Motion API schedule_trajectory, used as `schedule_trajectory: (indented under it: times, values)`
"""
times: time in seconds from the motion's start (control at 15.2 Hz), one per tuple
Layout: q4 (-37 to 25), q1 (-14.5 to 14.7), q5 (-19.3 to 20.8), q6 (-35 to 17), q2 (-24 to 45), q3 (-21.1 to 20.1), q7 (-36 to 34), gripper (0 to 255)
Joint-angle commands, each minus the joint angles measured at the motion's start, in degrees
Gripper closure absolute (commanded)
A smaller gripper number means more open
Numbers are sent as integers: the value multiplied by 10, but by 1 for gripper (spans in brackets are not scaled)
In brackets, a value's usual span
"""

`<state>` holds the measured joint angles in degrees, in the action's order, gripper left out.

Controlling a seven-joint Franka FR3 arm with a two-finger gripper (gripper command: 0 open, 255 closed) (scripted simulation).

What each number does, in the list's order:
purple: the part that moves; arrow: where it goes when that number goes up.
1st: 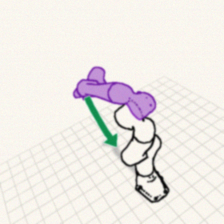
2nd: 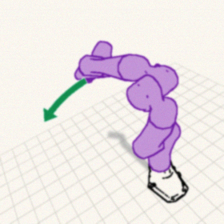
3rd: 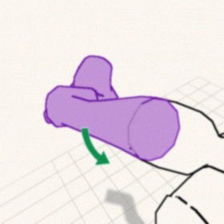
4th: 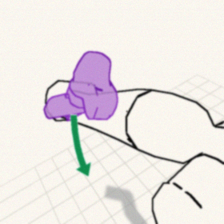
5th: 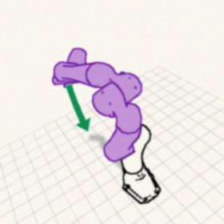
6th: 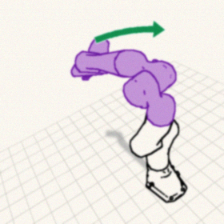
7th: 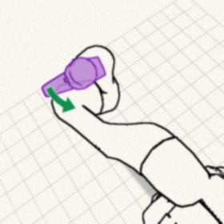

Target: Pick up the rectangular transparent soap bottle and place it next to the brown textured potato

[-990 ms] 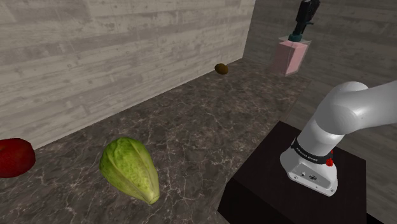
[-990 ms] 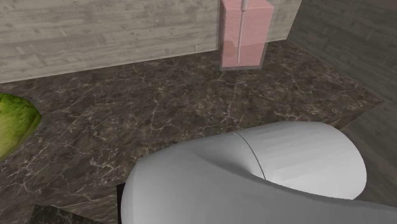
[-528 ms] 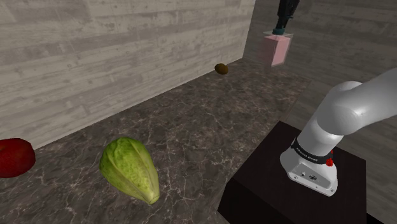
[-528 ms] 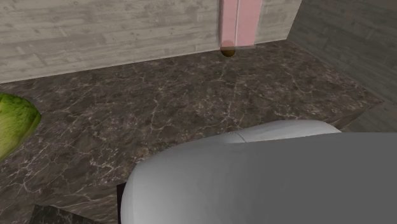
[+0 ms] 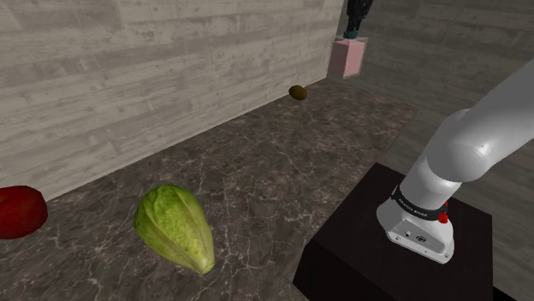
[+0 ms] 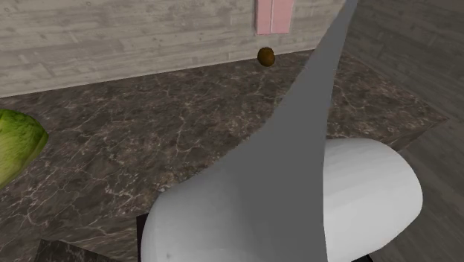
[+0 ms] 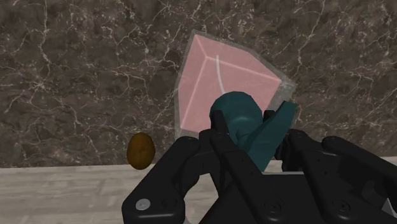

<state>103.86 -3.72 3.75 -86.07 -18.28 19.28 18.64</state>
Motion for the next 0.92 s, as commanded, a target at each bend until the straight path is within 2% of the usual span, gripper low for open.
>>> schedule_trajectory:
  times: [0.0,0.26,0.46,0.66,0.79,0.86]
  values:
    - [-48,2,-12,-1,50,13,15,255]
    - [-156,-2,-48,9,155,36,43,255]
    - [-255,-15,-82,30,241,49,65,255]
    - [-382,-43,-125,67,340,56,83,255]
    - [-487,-73,-156,104,413,55,90,255]
    - [-467,-69,-151,91,404,54,89,255]
